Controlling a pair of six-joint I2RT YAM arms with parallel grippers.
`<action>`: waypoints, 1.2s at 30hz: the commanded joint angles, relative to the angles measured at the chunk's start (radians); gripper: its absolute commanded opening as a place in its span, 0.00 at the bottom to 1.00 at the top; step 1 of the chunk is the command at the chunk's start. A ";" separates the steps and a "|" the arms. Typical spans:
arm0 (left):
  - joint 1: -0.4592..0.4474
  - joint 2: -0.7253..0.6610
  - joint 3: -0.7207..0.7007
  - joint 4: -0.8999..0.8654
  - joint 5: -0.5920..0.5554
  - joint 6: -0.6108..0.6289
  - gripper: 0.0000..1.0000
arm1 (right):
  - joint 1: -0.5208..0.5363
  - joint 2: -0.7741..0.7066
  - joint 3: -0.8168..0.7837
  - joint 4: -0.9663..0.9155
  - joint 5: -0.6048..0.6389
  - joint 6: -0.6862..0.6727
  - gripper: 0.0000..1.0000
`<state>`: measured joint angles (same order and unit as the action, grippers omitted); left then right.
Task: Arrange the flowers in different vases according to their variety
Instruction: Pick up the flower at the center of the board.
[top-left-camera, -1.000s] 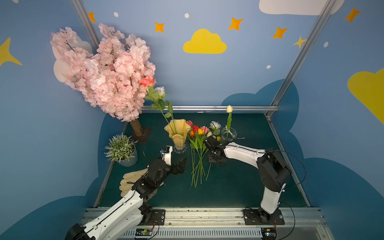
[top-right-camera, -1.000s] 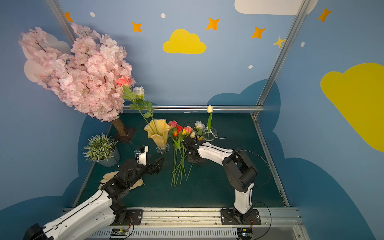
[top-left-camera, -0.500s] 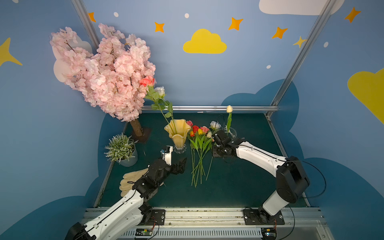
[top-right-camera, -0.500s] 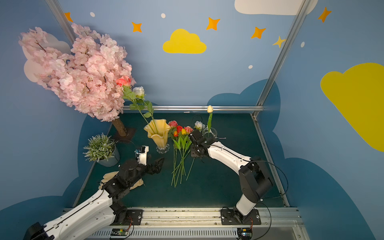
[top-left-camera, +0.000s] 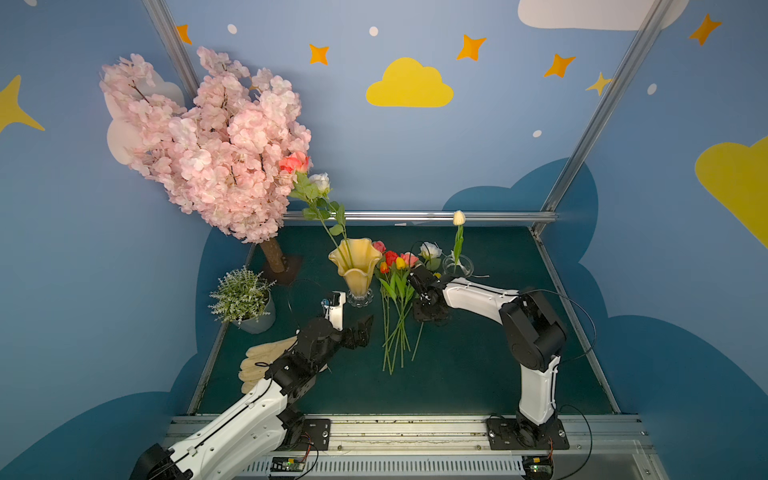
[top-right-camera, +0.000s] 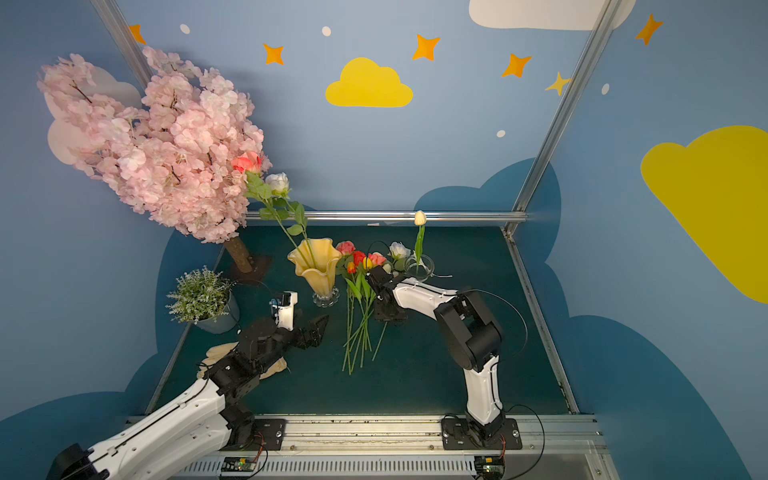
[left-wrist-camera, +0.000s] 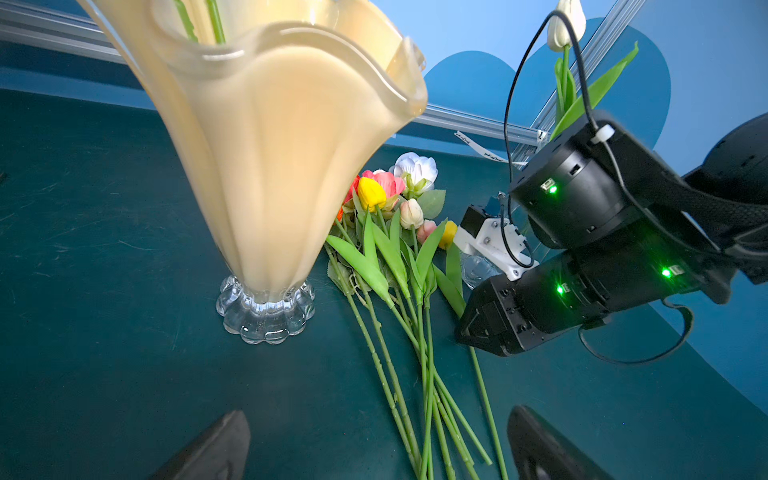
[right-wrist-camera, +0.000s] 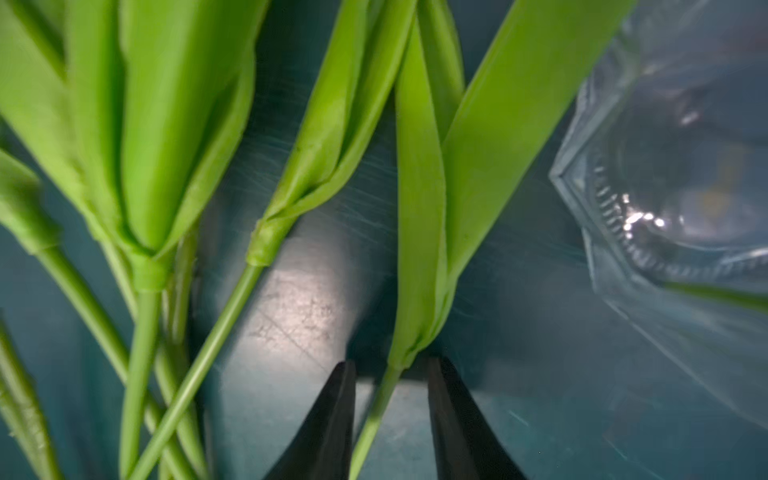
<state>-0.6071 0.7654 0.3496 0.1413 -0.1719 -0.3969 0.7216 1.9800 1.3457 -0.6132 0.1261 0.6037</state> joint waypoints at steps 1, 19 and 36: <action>-0.001 0.000 0.003 0.023 0.010 -0.003 1.00 | 0.003 0.031 0.027 -0.025 -0.015 0.012 0.28; 0.000 -0.011 -0.001 0.021 0.012 0.000 1.00 | 0.026 -0.391 -0.224 0.183 0.017 -0.020 0.00; 0.000 -0.006 -0.003 0.025 0.017 0.001 1.00 | -0.002 -0.952 -0.427 0.652 0.221 -0.371 0.00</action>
<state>-0.6071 0.7601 0.3496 0.1432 -0.1642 -0.3965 0.7319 1.0798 0.9169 -0.1123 0.2394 0.3618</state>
